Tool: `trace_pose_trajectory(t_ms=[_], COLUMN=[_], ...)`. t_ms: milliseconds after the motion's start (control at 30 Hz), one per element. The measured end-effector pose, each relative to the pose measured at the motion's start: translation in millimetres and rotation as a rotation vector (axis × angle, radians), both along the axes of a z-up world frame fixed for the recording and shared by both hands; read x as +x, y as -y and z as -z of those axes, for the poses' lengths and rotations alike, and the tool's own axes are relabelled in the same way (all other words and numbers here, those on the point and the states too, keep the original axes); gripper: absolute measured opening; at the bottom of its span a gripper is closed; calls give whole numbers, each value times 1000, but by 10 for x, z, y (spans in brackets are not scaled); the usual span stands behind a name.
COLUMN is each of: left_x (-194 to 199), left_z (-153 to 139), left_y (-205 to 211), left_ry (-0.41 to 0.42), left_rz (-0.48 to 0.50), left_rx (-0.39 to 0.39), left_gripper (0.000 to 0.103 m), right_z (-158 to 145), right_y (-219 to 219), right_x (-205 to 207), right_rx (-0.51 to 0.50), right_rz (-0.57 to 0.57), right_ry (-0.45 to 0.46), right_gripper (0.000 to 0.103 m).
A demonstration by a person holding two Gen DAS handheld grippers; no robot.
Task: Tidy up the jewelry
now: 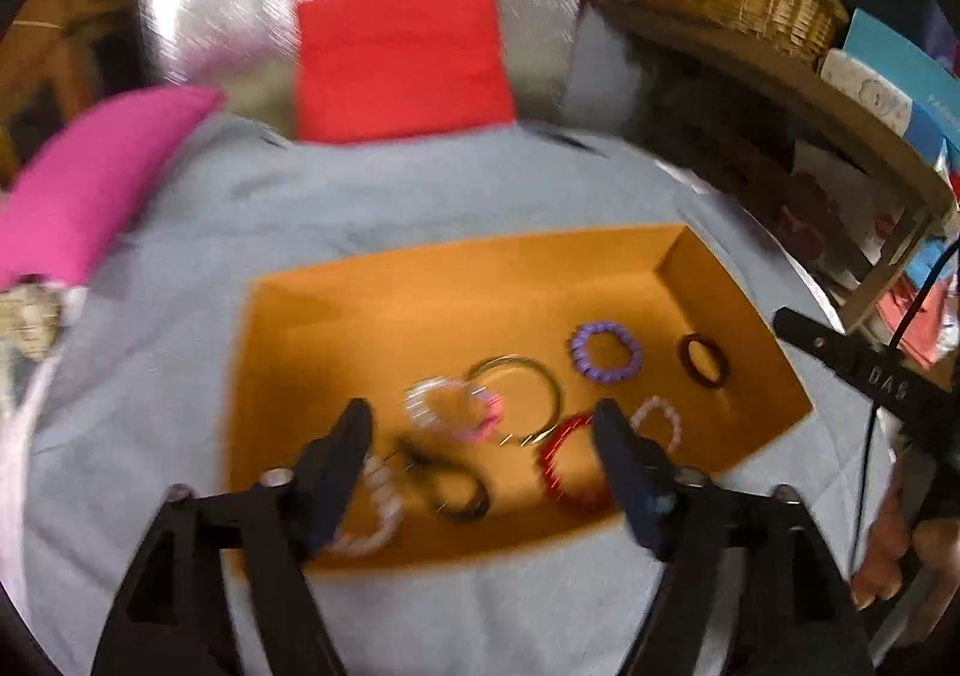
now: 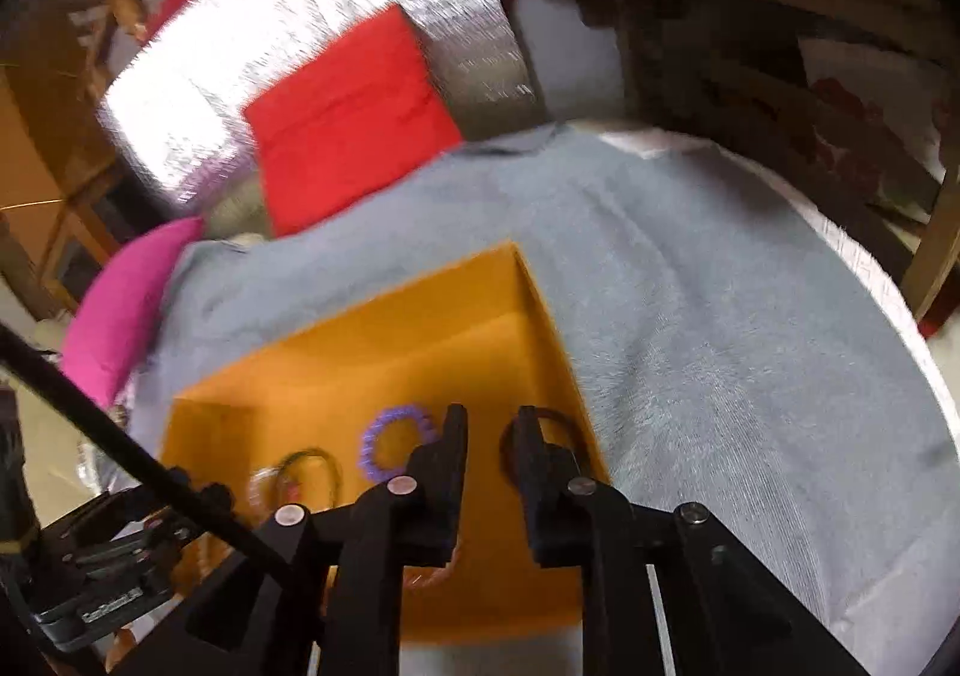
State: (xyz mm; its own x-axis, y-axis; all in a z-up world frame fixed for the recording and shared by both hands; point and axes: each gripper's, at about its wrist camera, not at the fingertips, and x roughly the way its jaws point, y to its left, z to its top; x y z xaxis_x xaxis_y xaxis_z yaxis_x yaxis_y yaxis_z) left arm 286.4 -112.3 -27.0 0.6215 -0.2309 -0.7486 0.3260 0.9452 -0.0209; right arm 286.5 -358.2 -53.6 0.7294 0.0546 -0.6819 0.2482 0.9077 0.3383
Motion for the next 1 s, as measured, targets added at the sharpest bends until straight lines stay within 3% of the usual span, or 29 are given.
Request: trace_pose_trajectory(t_ms=[100,167,300,567,1000], left_x=[-411,-610,-968,-1651,-1916], left_z=[-137,-166,-310,-749,-974], left_y=[-194,-343,-620,-1011,-1047], left_ry=[86,97,119,211,222], left_rz=[-83,-145,-219,-312,-302], left_rx=[64,62,65,80,67], left_gripper=[84,85,85,85,86], right_z=[-221,-332,-496,-756,-994], right_y=[-226,-397,-786,-1098,-1232], right_x=[-311,-536,-1117,-1742,-1922], right_rx=[-31,-45,-142,-190,-196], right_rz=[-54,-85,-138,-166,-146], right_ry=[26,45,72,61,39], right_gripper=[18,21,53,53,53])
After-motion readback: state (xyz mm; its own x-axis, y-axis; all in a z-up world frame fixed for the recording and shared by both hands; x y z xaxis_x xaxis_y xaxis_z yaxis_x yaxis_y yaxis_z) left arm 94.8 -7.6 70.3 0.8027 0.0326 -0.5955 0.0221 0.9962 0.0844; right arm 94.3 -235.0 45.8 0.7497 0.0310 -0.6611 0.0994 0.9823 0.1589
